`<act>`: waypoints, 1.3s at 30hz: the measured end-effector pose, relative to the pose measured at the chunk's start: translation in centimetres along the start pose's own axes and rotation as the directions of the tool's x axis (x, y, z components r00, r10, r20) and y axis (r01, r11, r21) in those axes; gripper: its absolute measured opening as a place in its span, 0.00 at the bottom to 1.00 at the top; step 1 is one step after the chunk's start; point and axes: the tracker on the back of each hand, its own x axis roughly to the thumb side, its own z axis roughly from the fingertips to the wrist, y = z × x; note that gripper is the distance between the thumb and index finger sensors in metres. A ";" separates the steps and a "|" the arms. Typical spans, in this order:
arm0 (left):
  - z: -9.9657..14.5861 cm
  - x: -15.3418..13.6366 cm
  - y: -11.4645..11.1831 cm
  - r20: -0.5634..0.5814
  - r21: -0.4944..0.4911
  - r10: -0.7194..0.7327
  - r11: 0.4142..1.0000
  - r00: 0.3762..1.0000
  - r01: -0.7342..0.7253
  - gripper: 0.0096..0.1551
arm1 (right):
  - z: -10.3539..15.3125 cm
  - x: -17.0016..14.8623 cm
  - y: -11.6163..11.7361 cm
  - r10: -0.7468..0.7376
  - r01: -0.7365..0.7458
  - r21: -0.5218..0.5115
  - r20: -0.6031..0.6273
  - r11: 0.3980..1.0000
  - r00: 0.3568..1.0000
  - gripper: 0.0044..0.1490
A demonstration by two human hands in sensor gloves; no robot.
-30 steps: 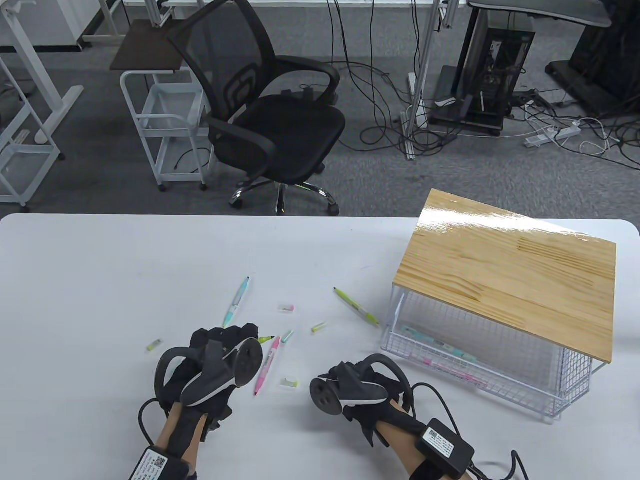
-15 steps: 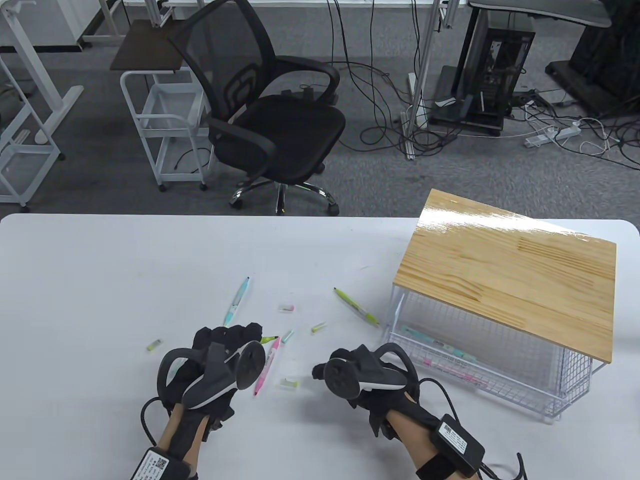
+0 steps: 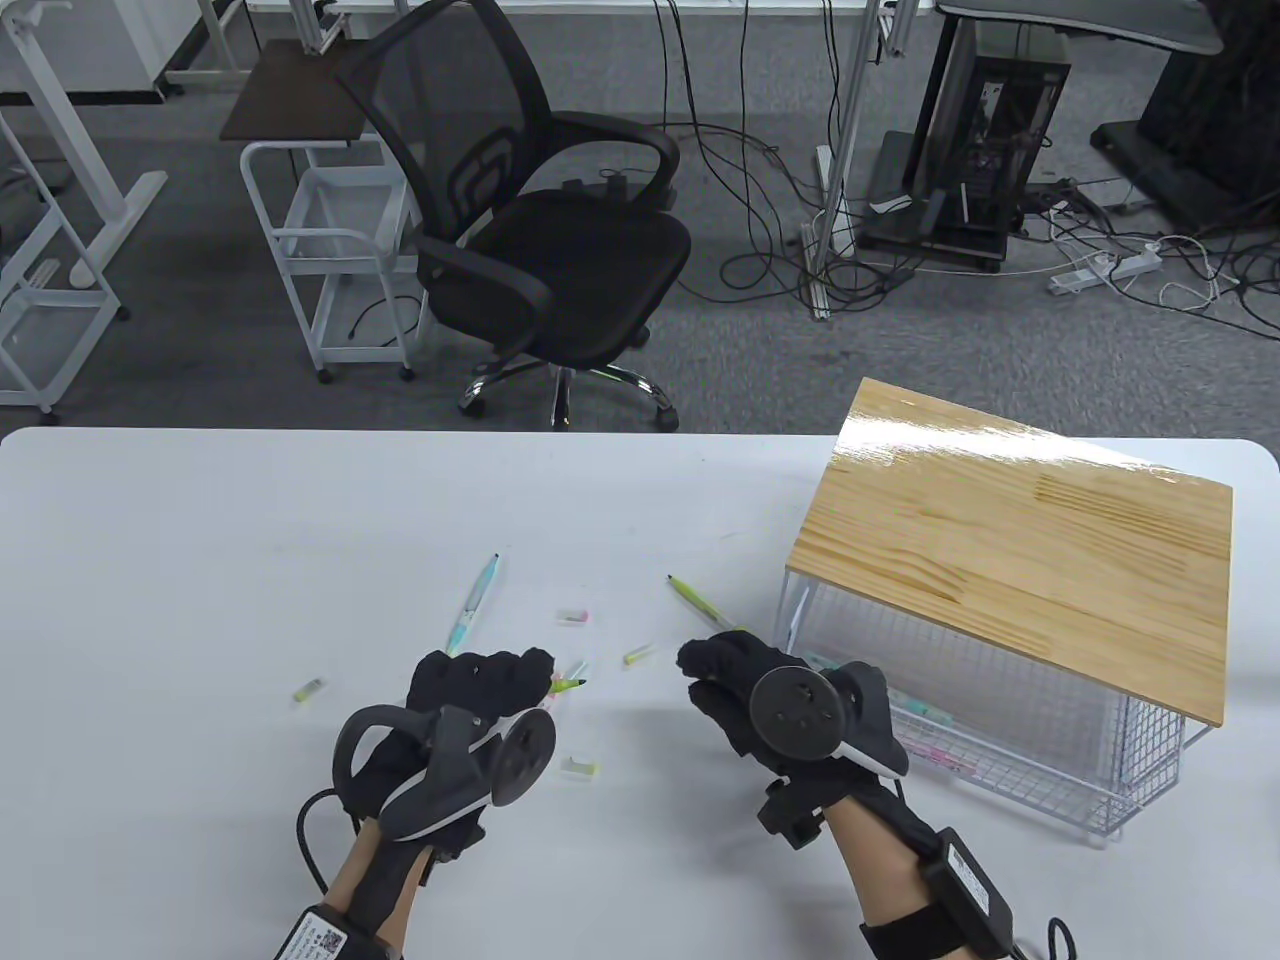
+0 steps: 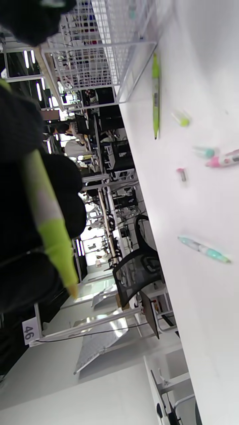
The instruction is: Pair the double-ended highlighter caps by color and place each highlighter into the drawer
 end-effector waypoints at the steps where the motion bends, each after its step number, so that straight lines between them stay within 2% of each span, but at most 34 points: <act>1: 0.0 0.1 0.0 0.004 0.003 0.001 1.000 1.000 -0.001 0.28 | 0.0 -0.1 -0.2 -0.026 0.026 -0.014 -0.006 1.000 1.000 0.29; 4: 0.1 0.2 0.0 0.012 0.010 0.007 1.000 1.000 -0.007 0.28 | 0.2 -0.4 -0.5 -0.136 0.135 -0.057 -0.028 0.989 0.990 0.29; 8: 0.0 0.3 -0.1 0.025 0.026 0.006 1.000 1.000 -0.007 0.28 | 0.3 -0.4 -0.3 -0.324 0.319 -0.090 -0.056 0.944 0.944 0.28; 11: 0.1 0.6 -0.1 0.050 0.043 0.024 0.999 0.998 -0.026 0.28 | 0.3 0.0 0.1 -0.400 0.397 -0.068 -0.053 0.915 0.915 0.27; 17: 0.4 1.4 0.2 0.080 0.067 0.005 0.998 0.997 -0.010 0.28 | 0.3 1.0 0.8 -0.450 0.448 -0.044 -0.035 0.893 0.892 0.27; 28: 0.8 2.1 0.7 0.103 0.087 -0.013 0.996 0.995 0.004 0.28 | 0.6 1.9 1.3 -0.432 0.431 -0.063 -0.014 0.900 0.902 0.28; 39: 0.9 2.7 0.7 0.116 0.104 -0.042 0.994 0.992 0.030 0.28 | 0.8 2.9 1.8 -0.429 0.429 -0.037 0.021 0.902 0.903 0.28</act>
